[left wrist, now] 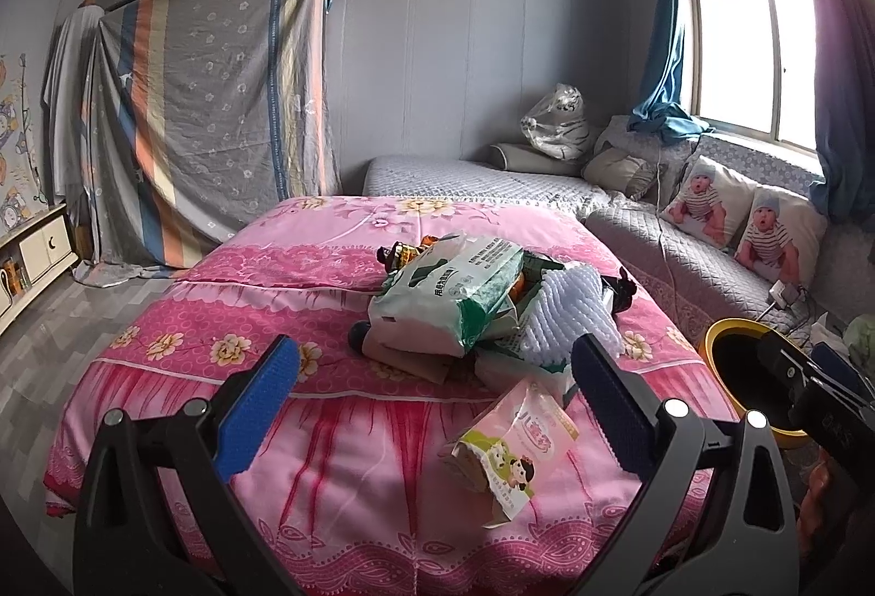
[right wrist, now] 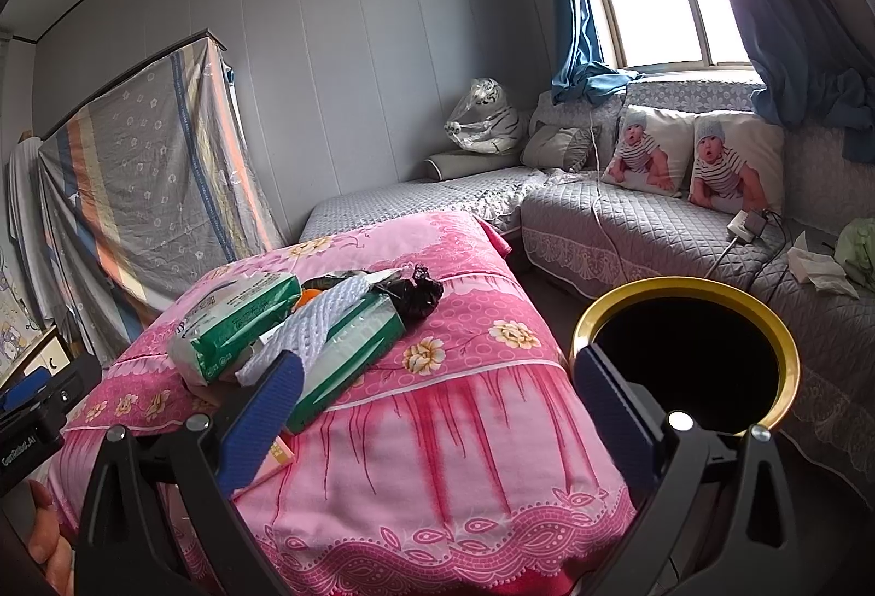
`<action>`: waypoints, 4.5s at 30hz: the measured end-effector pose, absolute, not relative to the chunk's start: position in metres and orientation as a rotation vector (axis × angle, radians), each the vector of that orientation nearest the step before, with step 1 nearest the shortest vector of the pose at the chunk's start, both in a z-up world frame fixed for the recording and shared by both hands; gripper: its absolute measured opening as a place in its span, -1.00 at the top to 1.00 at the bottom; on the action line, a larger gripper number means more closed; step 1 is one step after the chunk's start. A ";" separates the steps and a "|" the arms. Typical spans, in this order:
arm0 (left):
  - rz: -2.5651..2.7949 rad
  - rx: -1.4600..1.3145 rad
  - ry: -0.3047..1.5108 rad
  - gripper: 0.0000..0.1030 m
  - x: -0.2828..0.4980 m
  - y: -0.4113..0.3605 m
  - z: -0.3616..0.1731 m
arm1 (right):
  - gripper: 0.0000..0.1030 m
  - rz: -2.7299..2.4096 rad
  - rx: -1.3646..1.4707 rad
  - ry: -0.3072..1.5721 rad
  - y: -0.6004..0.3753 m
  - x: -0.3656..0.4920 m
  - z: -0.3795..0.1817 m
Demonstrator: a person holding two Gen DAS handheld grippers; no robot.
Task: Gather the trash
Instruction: 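Grasp the pink snack box with the left tool, then grasp the white foam fruit net with the right tool while the left tool holds the pink box, then carry the foam net over the yellow bin and open the right tool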
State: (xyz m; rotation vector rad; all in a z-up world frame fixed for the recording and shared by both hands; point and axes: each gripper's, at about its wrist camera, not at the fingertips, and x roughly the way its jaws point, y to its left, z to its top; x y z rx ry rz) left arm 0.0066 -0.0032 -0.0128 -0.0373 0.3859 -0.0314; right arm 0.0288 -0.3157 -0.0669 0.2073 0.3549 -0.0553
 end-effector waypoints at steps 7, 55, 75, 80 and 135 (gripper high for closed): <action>-0.239 0.081 0.472 -0.84 0.025 0.007 -0.023 | -0.87 -0.115 0.229 0.347 -0.327 0.029 -0.067; -0.668 0.009 0.638 0.50 0.072 0.022 -0.090 | -0.41 0.540 0.213 0.825 -0.251 0.193 -0.067; -0.455 -0.108 0.426 0.50 0.039 0.060 -0.037 | 0.79 0.553 0.253 0.889 -0.256 0.200 -0.078; -0.425 -0.126 0.404 0.50 0.037 0.065 -0.029 | 0.79 0.575 0.277 0.800 -0.273 0.182 -0.047; -0.902 0.196 0.714 0.48 0.197 -0.348 -0.077 | 0.78 -0.360 0.407 0.685 -0.582 0.082 -0.132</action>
